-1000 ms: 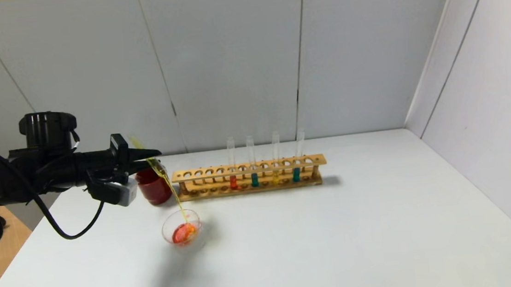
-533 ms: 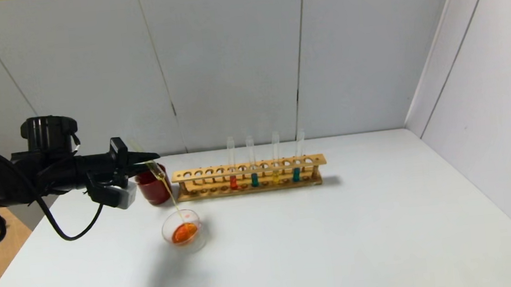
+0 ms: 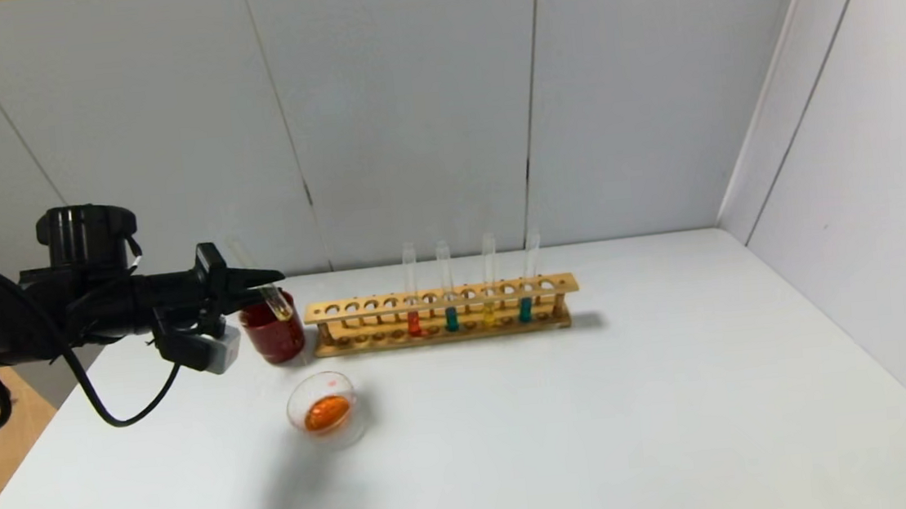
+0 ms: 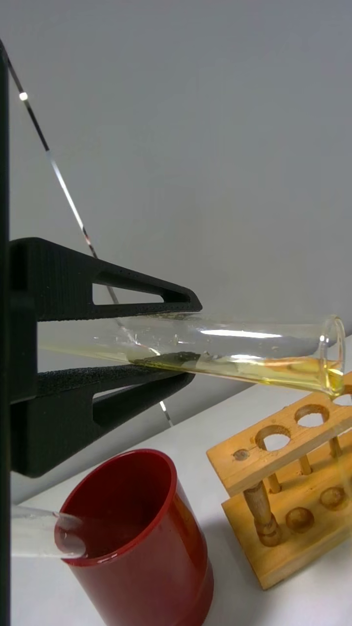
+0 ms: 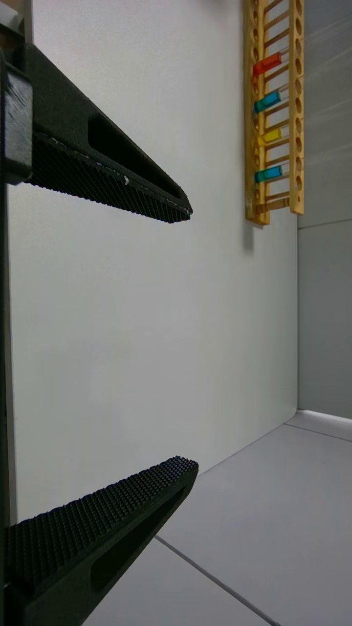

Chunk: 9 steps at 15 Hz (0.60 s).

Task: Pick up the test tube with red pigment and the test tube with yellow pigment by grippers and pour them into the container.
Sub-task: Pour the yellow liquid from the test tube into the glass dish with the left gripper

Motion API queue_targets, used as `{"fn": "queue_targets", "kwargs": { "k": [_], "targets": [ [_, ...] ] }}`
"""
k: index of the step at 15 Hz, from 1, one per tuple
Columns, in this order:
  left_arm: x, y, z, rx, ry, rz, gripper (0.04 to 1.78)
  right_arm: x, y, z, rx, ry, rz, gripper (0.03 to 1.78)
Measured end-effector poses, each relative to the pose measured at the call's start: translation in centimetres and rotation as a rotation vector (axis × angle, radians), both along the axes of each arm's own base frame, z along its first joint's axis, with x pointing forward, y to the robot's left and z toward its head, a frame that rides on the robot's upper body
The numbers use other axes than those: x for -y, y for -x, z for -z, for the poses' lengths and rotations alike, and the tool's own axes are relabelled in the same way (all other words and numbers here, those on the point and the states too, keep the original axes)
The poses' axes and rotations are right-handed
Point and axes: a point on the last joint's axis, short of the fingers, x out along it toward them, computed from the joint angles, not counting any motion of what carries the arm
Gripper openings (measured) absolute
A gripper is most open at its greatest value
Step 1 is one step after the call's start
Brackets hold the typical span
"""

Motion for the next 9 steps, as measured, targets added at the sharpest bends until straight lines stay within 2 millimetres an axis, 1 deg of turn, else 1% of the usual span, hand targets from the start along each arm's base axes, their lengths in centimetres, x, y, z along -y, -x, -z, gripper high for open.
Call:
{"fn": "queue_targets", "kwargs": {
  "k": [9],
  "targets": [
    [0.09, 0.08, -0.32, 0.042, -0.024, 0.026, 0.31, 0.0, 0.0, 0.0, 0.0, 0.0, 0.0, 1.75]
  ]
}}
